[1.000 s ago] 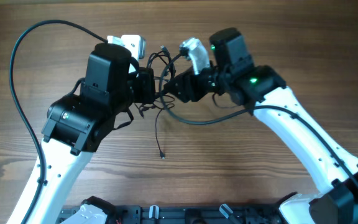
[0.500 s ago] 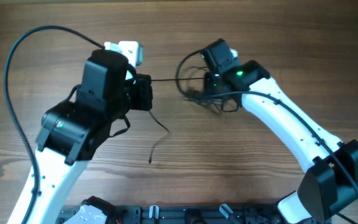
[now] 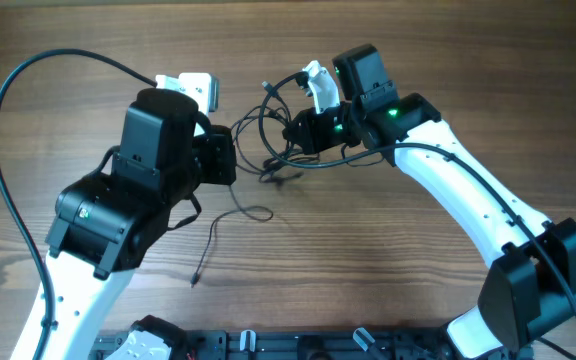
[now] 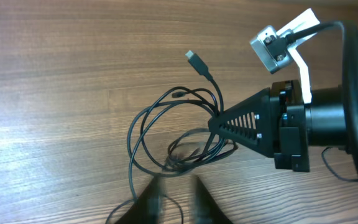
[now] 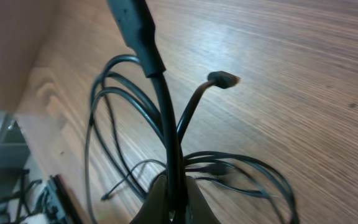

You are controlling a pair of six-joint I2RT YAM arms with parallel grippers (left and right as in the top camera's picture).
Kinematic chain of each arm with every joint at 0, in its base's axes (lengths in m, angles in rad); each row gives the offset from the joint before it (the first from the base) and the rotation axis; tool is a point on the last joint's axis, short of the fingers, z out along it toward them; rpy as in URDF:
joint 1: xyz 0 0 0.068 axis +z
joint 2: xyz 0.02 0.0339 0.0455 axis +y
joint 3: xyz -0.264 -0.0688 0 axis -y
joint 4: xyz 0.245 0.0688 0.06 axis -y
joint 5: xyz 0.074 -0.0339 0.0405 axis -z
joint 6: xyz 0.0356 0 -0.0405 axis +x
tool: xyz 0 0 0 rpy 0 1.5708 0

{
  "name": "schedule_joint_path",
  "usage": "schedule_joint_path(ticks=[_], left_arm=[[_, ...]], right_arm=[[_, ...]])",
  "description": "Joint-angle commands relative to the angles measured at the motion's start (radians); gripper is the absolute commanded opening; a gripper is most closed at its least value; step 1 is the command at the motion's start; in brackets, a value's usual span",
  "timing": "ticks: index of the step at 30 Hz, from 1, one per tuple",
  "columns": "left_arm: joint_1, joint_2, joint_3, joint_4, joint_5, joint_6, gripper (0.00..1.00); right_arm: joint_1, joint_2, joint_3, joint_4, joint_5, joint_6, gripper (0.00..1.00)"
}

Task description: Untangle cables

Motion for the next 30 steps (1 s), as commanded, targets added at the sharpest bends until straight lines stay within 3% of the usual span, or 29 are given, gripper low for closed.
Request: schedule_joint_path(ticks=[1,5,8,13,17,24,25,26,29,30], left_arm=[[0.005,0.022,0.017,0.003,-0.016,0.003,0.31],[0.005,0.112,0.017,0.0,-0.016,0.003,0.14],[0.005,0.161,0.017,0.0,-0.016,0.003,0.1],[0.005,0.163,0.017,0.011,-0.016,0.003,0.15],[0.005,0.163,0.017,0.003,-0.016,0.003,0.17],[0.005,0.164,0.017,-0.012,-0.057,0.007,0.27],[0.005,0.164,0.017,-0.012,-0.057,0.007,0.36],[0.005,0.165,0.017,-0.011,-0.057,0.007,0.41],[0.005,0.173,0.017,-0.011,-0.057,0.007,0.46],[0.005,0.176,0.017,-0.011,-0.057,0.007,0.46]], right_arm=[[-0.001,-0.007,0.005,0.067,-0.169,-0.011,0.04],[-0.001,-0.086,0.005,0.195,-0.259,-0.008,0.04],[-0.002,-0.209,0.005,0.218,-0.127,-0.006,0.04],[-0.001,-0.373,0.005,0.206,-0.037,-0.01,0.04],[-0.001,-0.383,0.005,0.135,0.033,-0.01,0.04],[-0.001,-0.45,0.006,0.163,-0.024,0.036,0.04],[-0.001,-0.481,0.006,0.169,-0.024,0.05,0.19],[-0.001,-0.505,0.006,0.171,-0.024,0.05,0.41],[-0.001,-0.592,0.006,0.174,-0.023,0.042,0.84],[-0.001,-0.617,0.006,0.173,-0.007,0.042,0.91]])
